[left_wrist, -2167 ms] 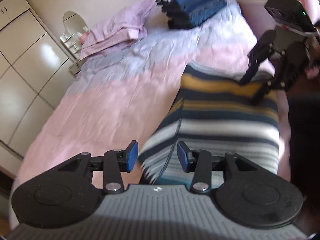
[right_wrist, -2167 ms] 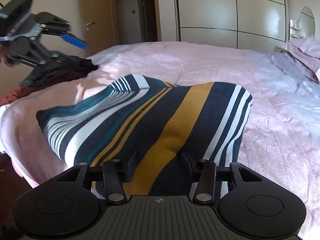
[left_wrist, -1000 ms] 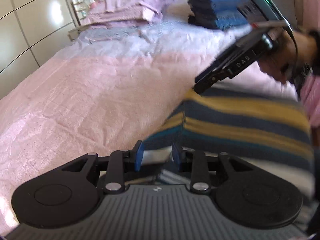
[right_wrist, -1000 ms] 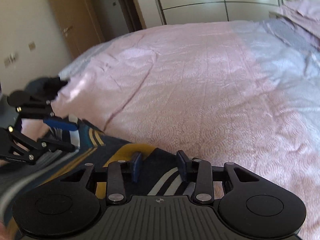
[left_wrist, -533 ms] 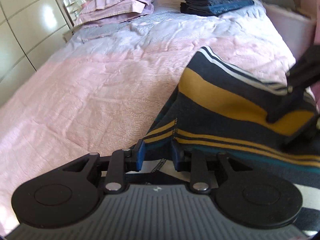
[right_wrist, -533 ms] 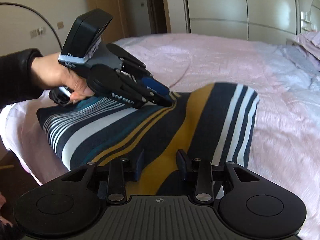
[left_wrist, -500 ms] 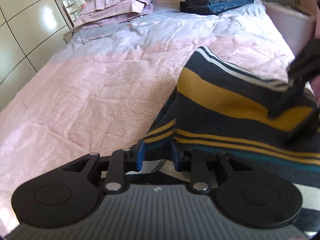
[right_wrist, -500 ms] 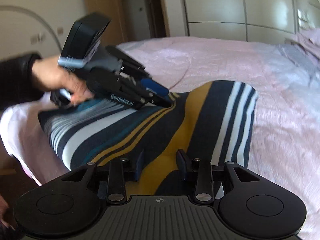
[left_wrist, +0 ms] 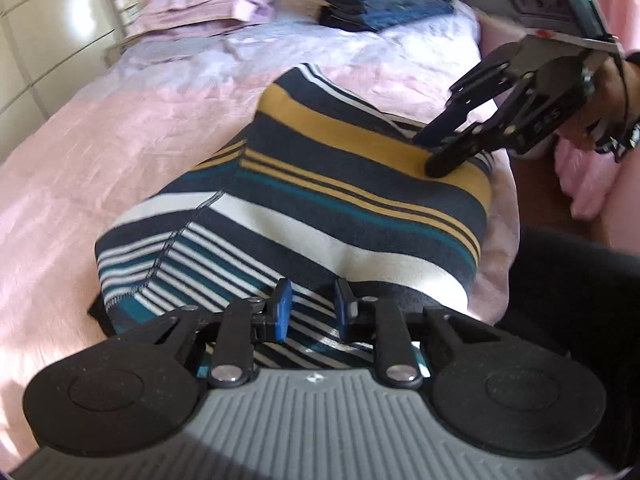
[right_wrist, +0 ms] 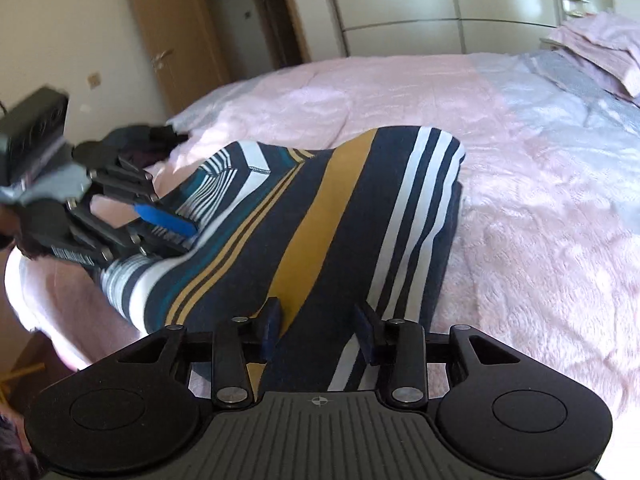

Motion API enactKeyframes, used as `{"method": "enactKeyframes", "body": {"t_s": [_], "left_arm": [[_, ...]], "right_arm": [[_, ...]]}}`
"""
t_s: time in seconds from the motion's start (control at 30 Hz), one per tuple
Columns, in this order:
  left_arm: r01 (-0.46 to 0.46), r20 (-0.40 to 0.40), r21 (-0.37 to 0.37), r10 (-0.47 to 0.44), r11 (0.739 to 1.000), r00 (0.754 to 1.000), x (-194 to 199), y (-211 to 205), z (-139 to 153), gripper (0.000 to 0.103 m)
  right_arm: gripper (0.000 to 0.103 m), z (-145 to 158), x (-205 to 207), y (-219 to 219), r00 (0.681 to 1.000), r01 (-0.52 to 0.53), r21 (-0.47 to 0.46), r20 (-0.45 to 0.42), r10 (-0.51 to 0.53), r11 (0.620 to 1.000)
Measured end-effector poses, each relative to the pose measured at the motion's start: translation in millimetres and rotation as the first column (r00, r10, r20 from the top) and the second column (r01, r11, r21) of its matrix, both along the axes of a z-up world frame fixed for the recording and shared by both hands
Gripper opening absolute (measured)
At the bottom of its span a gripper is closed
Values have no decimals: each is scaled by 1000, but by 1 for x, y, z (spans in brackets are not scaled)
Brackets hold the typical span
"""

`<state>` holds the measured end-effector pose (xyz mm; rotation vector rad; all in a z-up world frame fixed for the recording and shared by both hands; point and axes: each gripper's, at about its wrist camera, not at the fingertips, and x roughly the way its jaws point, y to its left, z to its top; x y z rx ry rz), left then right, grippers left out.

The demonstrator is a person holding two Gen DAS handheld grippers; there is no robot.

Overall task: Fold clothes
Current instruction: 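Press and smooth the folded sweater with both open tools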

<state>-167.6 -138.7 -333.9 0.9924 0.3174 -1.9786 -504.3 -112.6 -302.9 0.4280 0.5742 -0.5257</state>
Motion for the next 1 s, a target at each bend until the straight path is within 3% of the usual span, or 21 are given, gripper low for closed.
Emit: {"method": "enactKeyframes", "body": {"t_s": [0.17, 0.3, 0.43, 0.5, 0.77, 0.9, 1.0], "left_arm": [[-15, -13, 13, 15, 1000, 1000, 0, -4, 3, 19], [-20, -26, 10, 20, 1000, 999, 3, -5, 5, 19], [-25, -40, 7, 25, 1000, 999, 6, -5, 7, 19], [-28, -46, 5, 28, 1000, 999, 8, -5, 8, 19], [-120, -151, -86, 106, 989, 983, 31, -28, 38, 21], [-207, -70, -46, 203, 977, 977, 42, -68, 24, 21], [-234, -66, 3, 234, 972, 970, 52, -83, 8, 22]], "right_arm": [[39, 32, 10, -21, 999, 27, -95, 28, -24, 995], [39, 33, 39, -54, 1000, -10, -133, 3, 11, 991], [39, -3, 63, -104, 999, 3, -14, -50, -4, 1000], [38, -19, 62, -122, 1000, 14, 55, -24, -12, 998], [38, -15, 39, -125, 996, 70, 164, 47, -78, 984], [39, -11, 38, -129, 992, 104, 227, 51, -118, 968], [39, -9, 40, -134, 990, 117, 275, 41, -133, 954]]}}
